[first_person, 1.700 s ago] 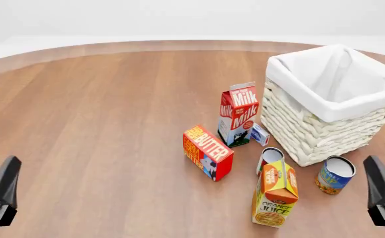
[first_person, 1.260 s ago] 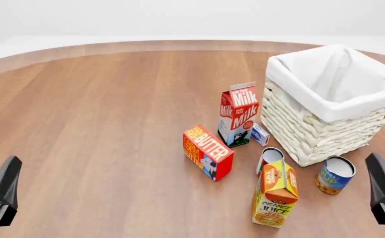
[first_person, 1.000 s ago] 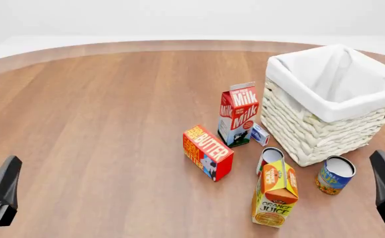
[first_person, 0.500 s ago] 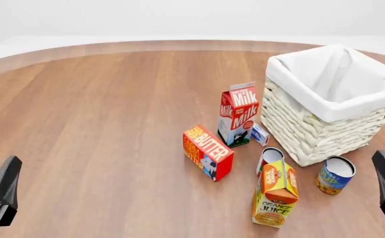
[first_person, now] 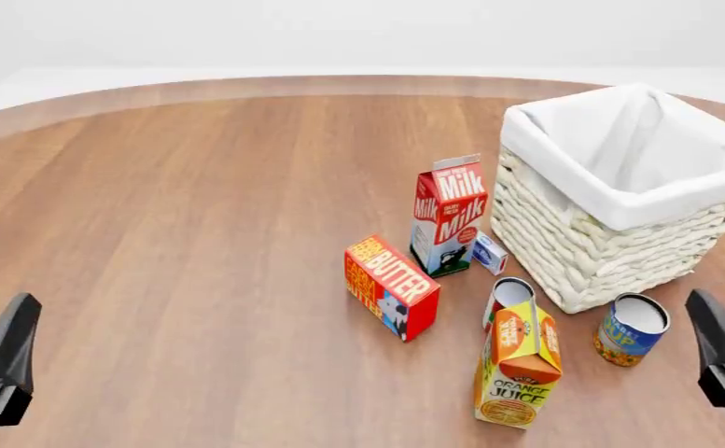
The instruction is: Pick up the alphabet soup, and put it in the basket.
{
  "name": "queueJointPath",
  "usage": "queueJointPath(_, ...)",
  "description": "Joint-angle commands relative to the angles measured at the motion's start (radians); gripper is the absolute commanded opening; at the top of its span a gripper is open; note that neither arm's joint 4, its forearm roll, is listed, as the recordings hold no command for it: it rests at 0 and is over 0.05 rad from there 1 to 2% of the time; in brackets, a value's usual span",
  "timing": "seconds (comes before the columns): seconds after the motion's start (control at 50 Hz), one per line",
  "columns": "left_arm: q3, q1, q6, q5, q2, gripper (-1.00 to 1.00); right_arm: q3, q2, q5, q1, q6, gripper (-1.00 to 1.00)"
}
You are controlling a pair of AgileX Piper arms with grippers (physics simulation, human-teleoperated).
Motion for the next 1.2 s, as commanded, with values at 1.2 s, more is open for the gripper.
queueJointPath(1.2, 0.0, 0.0, 0.0, 0.0, 0.0, 1.0, 0.145, 0.547, -0.533, -0.062, 0.042, 1.0)
